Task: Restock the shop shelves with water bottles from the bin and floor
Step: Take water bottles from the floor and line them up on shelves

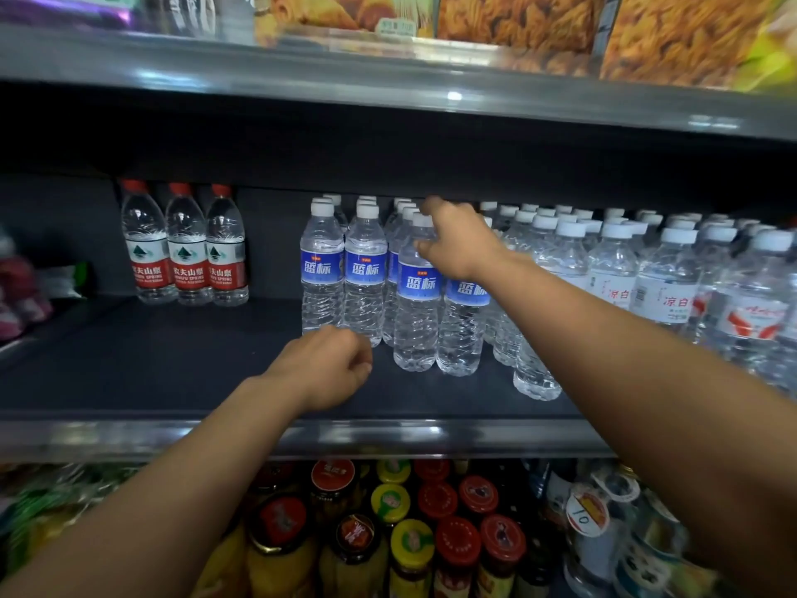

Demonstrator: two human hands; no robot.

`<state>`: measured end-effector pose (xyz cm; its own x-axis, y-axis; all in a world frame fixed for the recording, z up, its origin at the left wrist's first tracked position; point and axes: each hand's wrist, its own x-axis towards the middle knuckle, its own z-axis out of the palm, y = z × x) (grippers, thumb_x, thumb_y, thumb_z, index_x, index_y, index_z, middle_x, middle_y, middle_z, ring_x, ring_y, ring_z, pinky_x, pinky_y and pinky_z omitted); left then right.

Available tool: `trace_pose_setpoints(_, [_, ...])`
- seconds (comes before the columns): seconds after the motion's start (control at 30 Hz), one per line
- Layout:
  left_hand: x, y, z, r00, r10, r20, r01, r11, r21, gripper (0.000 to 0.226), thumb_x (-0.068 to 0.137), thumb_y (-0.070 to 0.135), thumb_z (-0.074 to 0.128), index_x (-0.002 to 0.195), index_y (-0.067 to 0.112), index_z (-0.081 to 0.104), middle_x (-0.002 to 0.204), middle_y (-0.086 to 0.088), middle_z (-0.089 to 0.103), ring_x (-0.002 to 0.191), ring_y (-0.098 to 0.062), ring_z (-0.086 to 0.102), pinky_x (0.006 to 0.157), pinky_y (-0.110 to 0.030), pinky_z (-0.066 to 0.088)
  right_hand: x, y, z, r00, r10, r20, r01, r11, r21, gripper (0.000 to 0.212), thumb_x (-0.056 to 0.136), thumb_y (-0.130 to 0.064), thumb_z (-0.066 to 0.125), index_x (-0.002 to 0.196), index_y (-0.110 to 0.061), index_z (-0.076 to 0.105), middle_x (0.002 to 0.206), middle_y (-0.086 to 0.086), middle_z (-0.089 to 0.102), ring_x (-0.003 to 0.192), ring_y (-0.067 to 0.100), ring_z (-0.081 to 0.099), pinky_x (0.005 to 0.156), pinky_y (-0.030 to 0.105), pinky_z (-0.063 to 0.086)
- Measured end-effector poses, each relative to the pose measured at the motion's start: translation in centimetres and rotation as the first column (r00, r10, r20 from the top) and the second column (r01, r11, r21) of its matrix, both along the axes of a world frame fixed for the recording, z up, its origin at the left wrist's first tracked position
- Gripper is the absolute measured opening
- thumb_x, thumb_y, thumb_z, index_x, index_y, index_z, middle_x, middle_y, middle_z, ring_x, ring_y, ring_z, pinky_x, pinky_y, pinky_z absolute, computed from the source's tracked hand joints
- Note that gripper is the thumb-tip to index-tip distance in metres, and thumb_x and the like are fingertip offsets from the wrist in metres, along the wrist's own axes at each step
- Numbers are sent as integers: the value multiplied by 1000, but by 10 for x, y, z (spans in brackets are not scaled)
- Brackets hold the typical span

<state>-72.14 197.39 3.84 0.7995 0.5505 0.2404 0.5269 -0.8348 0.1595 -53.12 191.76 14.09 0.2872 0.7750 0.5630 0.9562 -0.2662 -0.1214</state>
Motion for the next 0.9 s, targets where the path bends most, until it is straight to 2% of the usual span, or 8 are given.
trace_pose_setpoints(0.23, [-36, -40, -8, 1000, 5, -21, -5, 1000, -16, 13, 92, 32, 52, 97, 27, 63, 101, 1, 64, 97, -26, 60, 81, -39, 51, -55, -58, -55, 992, 109, -64, -113, 992, -62, 33, 91, -25, 56, 123, -14, 51, 102, 14, 62, 98, 35, 58, 76, 38, 49])
trace_pose_setpoints(0.33, [-56, -62, -30, 999, 8, -47, -9, 1000, -18, 15, 91, 34, 51, 100, 29, 62, 105, -1, 66, 102, -28, 60, 83, -39, 51, -81, -83, -96, 980, 163, -113, -176, 978, -114, 35, 91, -27, 56, 123, -16, 50, 96, 14, 63, 95, 35, 59, 76, 41, 50])
trace_pose_setpoints(0.47, [-85, -92, -72, 993, 3, -118, -16, 994, -111, 14, 90, 33, 50, 96, 30, 62, 110, -2, 66, 104, -27, 60, 83, -37, 50, -113, -113, -158, 965, 201, -168, -232, 953, -194, 36, 91, -29, 55, 124, -17, 49, 98, 12, 65, 95, 35, 60, 68, 35, 43])
trace_pose_setpoints(0.63, [-120, -130, -133, 970, -30, -242, -23, 977, -211, 14, 92, 27, 47, 79, 23, 49, 93, -7, 64, 89, -30, 60, 72, -39, 50, -149, -147, -235, 942, 186, -278, -269, 915, -301, 32, 90, -26, 54, 120, -16, 49, 95, 13, 64, 91, 37, 60, 64, 37, 46])
trace_pose_setpoints(0.77, [-142, -164, -188, 945, -9, -327, -57, 979, -194, 15, 94, 26, 44, 91, 19, 56, 104, -9, 63, 95, -30, 59, 71, -37, 45, -170, -173, -291, 933, 157, -323, -295, 849, -438, 30, 91, -25, 52, 119, -14, 48, 96, 17, 61, 90, 40, 59, 60, 35, 37])
trace_pose_setpoints(0.9, [-159, -196, -244, 910, -61, -410, -49, 967, -252, 22, 97, 26, 39, 102, 14, 57, 113, -10, 60, 101, -31, 58, 81, -42, 49, -182, -196, -342, 927, 88, -365, -285, 797, -532, 35, 93, -24, 50, 126, -13, 47, 113, 18, 61, 104, 39, 57, 72, 38, 44])
